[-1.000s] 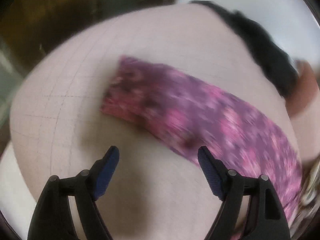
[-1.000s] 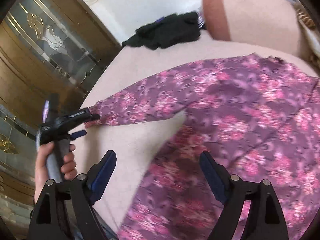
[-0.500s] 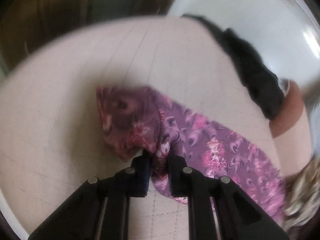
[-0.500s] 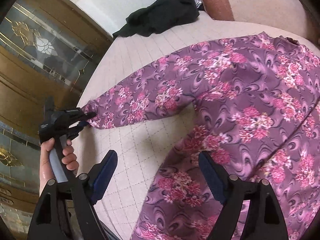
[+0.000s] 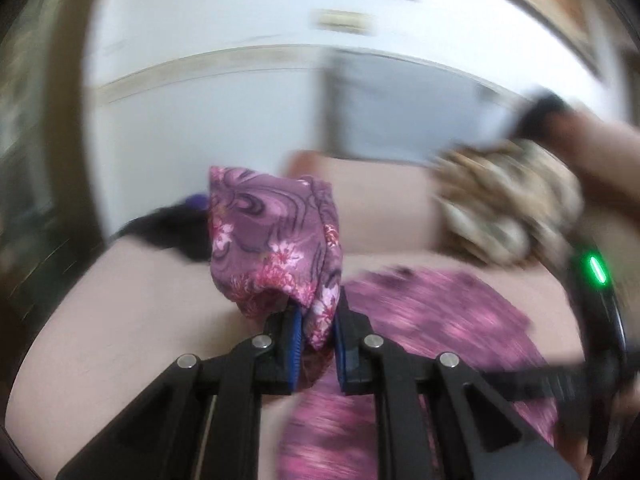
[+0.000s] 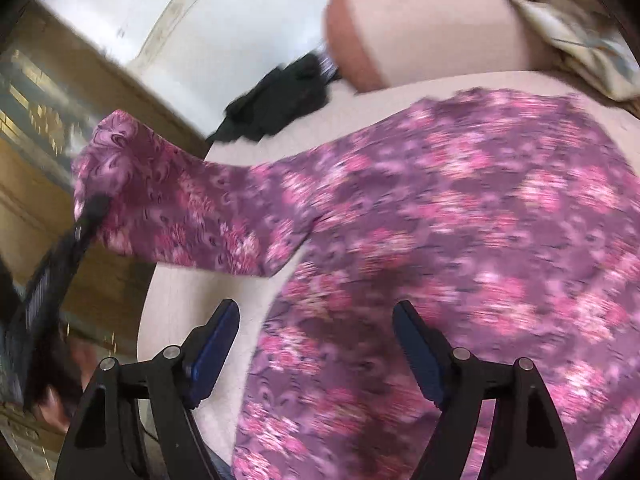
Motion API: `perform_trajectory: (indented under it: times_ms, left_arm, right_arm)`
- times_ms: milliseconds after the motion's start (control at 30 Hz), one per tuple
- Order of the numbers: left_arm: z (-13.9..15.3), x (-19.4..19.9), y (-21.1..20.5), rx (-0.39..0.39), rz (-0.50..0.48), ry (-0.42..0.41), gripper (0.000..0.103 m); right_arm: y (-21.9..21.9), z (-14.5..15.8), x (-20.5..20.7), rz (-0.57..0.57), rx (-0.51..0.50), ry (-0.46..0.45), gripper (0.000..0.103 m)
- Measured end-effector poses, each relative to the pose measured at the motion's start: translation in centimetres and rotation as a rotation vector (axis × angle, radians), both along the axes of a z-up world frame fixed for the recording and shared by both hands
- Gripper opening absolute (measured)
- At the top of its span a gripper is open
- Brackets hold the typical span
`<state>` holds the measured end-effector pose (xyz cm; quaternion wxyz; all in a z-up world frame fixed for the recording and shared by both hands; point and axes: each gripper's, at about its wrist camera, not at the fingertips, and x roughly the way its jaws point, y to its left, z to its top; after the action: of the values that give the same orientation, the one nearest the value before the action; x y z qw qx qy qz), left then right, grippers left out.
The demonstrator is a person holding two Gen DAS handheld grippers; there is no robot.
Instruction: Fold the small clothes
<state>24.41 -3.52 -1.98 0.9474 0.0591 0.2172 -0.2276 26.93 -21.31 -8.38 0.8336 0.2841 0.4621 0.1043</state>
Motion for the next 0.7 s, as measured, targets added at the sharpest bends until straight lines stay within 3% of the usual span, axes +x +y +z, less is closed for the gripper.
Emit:
perform_trajectory:
  times_ms: [100,300,467,633,700]
  left_arm:
    - [-3.0,-3.0,-5.3,0.082,-0.143,0.03,0.013]
    - [-10.5,-5.1,-12.9,0.28,-0.291,0.102,0.013]
    - [-12.9,-6.8,-14.4,0.376,-0.317,0.061,0.013]
    - [-14.1,-8.0,-14.2,0.424,-0.335,0.035,0.013]
    - [-14.1,-8.5,-13.8,0.44,-0.344,0.011,0.013]
  right_arm:
    - [-4.7,-0.2,-2.3,-0.097,0.026,-0.004,0.083]
    - [-12.8,-3.2,-4.6,-0.247,0.131,0.034,0.081]
    - [-14.3,-5.2,-5.0,-0.208,0.218,0.049,0.081]
    - [-13.9,-7.1,-5.1,-0.124,0.38,0.055,0.081]
    - [-13.7,-7.6,-4.2,-0.087,0.398,0.065,0.081]
